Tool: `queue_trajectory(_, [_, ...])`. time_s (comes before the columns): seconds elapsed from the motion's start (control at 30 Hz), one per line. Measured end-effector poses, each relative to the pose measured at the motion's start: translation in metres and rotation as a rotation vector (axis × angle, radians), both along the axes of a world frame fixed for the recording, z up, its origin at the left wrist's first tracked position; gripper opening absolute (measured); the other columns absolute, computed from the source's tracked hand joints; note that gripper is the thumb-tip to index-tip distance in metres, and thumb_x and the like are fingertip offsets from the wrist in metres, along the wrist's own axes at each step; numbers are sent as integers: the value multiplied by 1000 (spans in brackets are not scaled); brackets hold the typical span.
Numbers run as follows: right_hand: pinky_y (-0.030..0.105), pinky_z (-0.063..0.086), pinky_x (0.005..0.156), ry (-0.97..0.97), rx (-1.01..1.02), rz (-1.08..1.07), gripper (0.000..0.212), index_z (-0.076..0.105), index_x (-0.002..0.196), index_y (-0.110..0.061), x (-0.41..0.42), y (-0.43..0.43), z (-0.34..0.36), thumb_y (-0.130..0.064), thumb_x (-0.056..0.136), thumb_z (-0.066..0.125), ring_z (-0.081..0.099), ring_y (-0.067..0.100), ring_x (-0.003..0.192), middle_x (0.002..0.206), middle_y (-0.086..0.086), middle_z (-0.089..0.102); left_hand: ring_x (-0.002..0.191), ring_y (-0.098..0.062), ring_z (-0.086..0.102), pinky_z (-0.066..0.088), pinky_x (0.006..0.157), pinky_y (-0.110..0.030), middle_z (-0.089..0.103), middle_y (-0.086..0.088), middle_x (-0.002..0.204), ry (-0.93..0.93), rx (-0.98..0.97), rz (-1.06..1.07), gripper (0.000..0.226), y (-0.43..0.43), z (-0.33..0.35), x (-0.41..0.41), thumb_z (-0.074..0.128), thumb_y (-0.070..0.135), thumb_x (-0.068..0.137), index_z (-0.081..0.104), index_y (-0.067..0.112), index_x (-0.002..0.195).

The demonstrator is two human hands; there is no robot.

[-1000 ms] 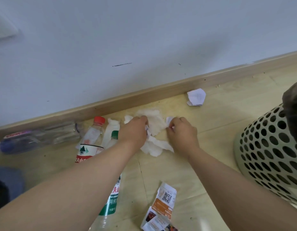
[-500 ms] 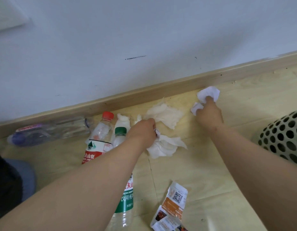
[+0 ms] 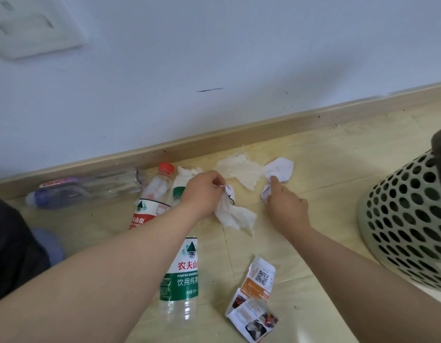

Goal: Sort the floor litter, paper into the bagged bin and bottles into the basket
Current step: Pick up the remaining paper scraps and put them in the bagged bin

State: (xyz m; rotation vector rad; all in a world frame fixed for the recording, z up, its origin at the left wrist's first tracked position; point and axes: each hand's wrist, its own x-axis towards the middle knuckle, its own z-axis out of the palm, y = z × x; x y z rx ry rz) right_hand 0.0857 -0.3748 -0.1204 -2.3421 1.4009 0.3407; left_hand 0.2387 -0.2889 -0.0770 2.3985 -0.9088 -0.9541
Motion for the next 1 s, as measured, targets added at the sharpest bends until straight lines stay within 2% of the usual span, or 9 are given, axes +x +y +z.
queue_trajectory(0.23, [36,37,87,50,116,160,58,9,148,-25,-3,27,16,-12,95,31,55,26,107,126,4,53,88,-15,53,39,67,-23,63,2,104,2,-83,16,17,27,28,8,50,17,91,66,19,99])
queue_trajectory(0.37, [30,36,74,89,220,296,62,7,149,-28,0,46,25,-13,96,35,56,25,95,121,4,55,85,-13,54,37,58,-18,63,5,94,31,-110,113,16,51,41,18,53,15,90,65,25,87])
queue_trajectory(0.47, [30,37,71,195,246,479,74,1,150,-32,4,62,35,-6,93,39,57,25,102,121,2,54,90,-15,58,39,73,-21,64,5,98,60,-134,124,14,71,48,26,57,15,90,68,23,87])
queue_trajectory(0.53, [31,36,70,253,259,608,74,5,150,-31,8,77,41,-2,91,40,55,25,95,119,3,55,92,-15,58,40,77,-23,64,7,100,45,-137,136,13,87,52,31,58,16,90,69,23,87])
queue_trajectory(0.67, [29,36,68,244,219,731,64,20,146,-27,9,93,44,0,91,39,47,20,84,116,4,55,77,-9,57,38,49,-18,58,10,85,96,-147,244,12,116,54,41,59,16,91,70,20,96])
queue_trajectory(0.73, [29,36,69,231,159,718,60,25,144,-28,8,95,46,-1,92,38,54,24,93,118,3,53,53,-3,53,31,34,-14,60,6,75,191,-179,388,10,131,50,45,62,16,89,69,21,94])
queue_trajectory(0.8, [29,39,70,208,121,637,54,32,140,-30,5,94,47,-3,93,35,56,26,95,117,3,53,44,-6,46,26,33,-13,61,2,71,241,-168,486,10,144,46,47,63,17,89,68,25,92])
queue_trajectory(0.93, [32,42,70,114,44,371,23,47,115,-20,-5,86,53,-19,99,30,57,27,90,107,6,57,52,-11,47,34,39,-18,61,0,77,226,-152,481,12,161,40,47,58,17,92,66,26,93])
queue_trajectory(1.0, [29,37,64,64,6,220,16,45,95,-18,-9,82,58,-23,99,29,53,26,82,96,5,58,69,-14,52,47,57,-28,62,0,90,191,-174,492,15,165,39,51,53,13,93,64,23,90])
